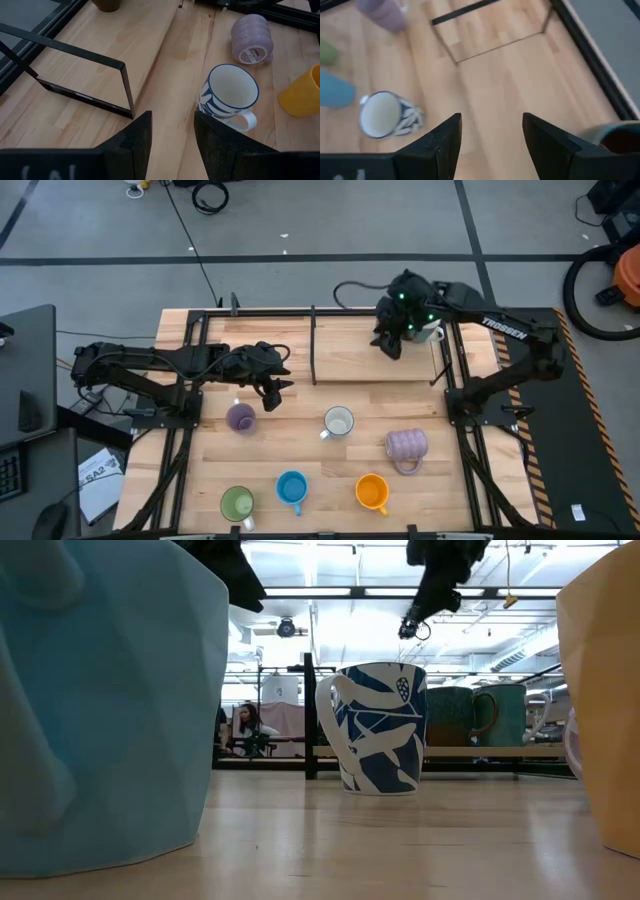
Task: Place coffee mugs
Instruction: Put the white patterned mug on the shelf
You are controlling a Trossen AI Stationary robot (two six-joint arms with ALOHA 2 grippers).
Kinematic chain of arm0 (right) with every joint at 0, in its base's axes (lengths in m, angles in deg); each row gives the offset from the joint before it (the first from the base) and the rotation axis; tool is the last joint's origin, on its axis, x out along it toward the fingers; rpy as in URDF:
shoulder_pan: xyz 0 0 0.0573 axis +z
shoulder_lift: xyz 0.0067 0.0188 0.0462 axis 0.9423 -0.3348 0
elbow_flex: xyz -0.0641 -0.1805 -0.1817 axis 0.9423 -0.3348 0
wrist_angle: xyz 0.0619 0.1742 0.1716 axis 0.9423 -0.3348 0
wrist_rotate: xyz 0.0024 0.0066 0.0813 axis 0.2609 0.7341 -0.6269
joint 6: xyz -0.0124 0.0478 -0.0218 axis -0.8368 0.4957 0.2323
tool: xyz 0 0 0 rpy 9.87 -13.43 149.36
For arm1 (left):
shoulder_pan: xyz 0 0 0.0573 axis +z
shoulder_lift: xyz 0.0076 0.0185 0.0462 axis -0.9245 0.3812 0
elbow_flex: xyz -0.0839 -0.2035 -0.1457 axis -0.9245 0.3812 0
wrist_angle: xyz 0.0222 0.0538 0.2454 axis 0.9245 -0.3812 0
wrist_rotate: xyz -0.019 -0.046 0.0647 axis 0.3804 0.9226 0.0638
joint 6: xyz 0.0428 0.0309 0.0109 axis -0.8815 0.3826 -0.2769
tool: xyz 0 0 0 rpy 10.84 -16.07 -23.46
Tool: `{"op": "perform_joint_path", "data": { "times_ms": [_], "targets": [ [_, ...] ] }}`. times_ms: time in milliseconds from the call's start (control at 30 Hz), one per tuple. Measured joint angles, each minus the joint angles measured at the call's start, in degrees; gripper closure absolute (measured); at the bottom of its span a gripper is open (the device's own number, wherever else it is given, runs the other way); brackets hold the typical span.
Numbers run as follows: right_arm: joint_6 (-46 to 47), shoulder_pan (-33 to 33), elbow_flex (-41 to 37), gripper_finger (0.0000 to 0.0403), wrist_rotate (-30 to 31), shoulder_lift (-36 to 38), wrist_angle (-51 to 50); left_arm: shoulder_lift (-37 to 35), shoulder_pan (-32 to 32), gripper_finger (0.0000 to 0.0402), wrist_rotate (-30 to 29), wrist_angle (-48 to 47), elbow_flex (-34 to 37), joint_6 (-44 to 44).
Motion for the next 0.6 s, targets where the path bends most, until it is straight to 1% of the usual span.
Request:
{"op": "perform_joint_path", "data": {
  "times_ms": [200, 267, 600],
  "targets": [
    [3.61, 6.1, -0.01, 0.0187, 0.33, 0.01, 1.34, 0.01, 0.0, 0.0248, 0.0, -0.2, 0.0, 0.52],
    [4.25, 7.91, -0.64, 0.0187, 0.41, 0.05, 3.28, 0.01, 0.0, 0.0248, 0.02, -0.3, 0.0, 0.88],
    [4.41, 14.52, -0.88, 0.0188, 1.47, 0.01, 6.08, -0.49, -0.04, 0.0248, 0.2, -0.67, 0.0, 0.96]
  ]
}}
